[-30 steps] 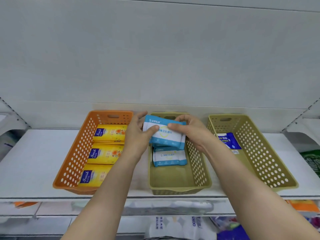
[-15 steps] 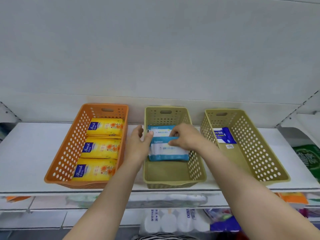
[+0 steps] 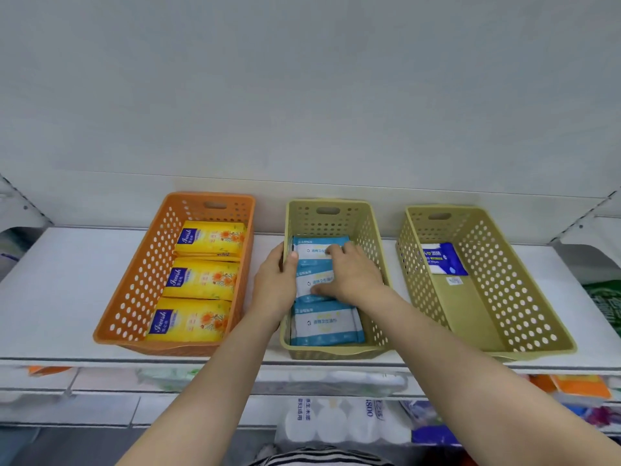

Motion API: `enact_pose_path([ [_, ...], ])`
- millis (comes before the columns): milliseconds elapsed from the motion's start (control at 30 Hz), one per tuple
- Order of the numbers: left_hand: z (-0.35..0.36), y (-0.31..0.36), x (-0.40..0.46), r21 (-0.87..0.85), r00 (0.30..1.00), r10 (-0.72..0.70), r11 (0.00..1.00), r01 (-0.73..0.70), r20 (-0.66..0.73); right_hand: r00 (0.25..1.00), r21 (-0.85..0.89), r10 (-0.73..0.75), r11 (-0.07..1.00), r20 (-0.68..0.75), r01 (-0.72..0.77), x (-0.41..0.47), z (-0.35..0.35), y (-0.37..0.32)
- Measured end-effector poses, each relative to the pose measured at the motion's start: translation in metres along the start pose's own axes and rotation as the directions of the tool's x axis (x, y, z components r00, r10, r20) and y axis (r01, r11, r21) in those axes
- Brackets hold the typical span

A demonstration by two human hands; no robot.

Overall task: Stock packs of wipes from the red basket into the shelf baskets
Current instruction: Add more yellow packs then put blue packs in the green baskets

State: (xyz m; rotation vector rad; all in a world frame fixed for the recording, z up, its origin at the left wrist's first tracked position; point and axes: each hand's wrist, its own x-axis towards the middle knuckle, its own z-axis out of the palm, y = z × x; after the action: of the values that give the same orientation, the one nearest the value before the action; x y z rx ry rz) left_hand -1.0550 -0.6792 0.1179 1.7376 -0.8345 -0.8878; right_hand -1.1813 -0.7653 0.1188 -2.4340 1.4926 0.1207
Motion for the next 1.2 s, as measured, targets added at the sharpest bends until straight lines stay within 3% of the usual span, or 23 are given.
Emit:
enact_pose_path([
  [133,0.000,0.000,0.000,0.003,1.000,0.007,1.000,-0.007,-0.017,0.973,0.045,-0.152,0.988,0.176,0.146,0.022,0.008,0.004],
  [267,0.001,0.000,0.000,-0.003,1.000,-0.009,1.000,0.009,-0.002,0.943,-0.047,-0.059,0.996,0.328,0.078,0.029,0.023,0.010],
  [500,0.002,-0.001,0.001,0.046,0.999,0.015,0.999,-0.014,-0.031,0.964,-0.048,0.033,0.999,0.265,-0.021,0.020,0.031,0.003],
  [633,0.002,-0.003,0.003,0.058,0.999,0.030,0.998,-0.027,-0.042,0.998,-0.038,-0.036,0.999,0.056,0.038,0.014,0.018,0.003],
  [833,0.004,-0.004,0.005,0.081,0.998,0.040,0.996,-0.037,-0.040,0.995,0.029,-0.025,0.999,0.099,0.022,0.013,0.014,0.009],
  [1000,0.004,-0.004,0.006,0.095,0.997,0.055,0.994,-0.050,-0.048,0.999,0.071,-0.041,0.997,-0.017,0.042,0.023,0.014,0.002],
  [1100,0.004,-0.005,0.006,0.102,0.997,0.063,0.993,-0.058,-0.052,0.988,0.114,-0.050,0.993,0.147,0.033,0.032,0.020,0.000],
  [1200,0.003,-0.006,0.007,0.109,0.998,0.049,0.993,-0.044,-0.047,0.965,0.048,-0.040,0.998,0.261,0.028,0.038,0.032,0.003],
])
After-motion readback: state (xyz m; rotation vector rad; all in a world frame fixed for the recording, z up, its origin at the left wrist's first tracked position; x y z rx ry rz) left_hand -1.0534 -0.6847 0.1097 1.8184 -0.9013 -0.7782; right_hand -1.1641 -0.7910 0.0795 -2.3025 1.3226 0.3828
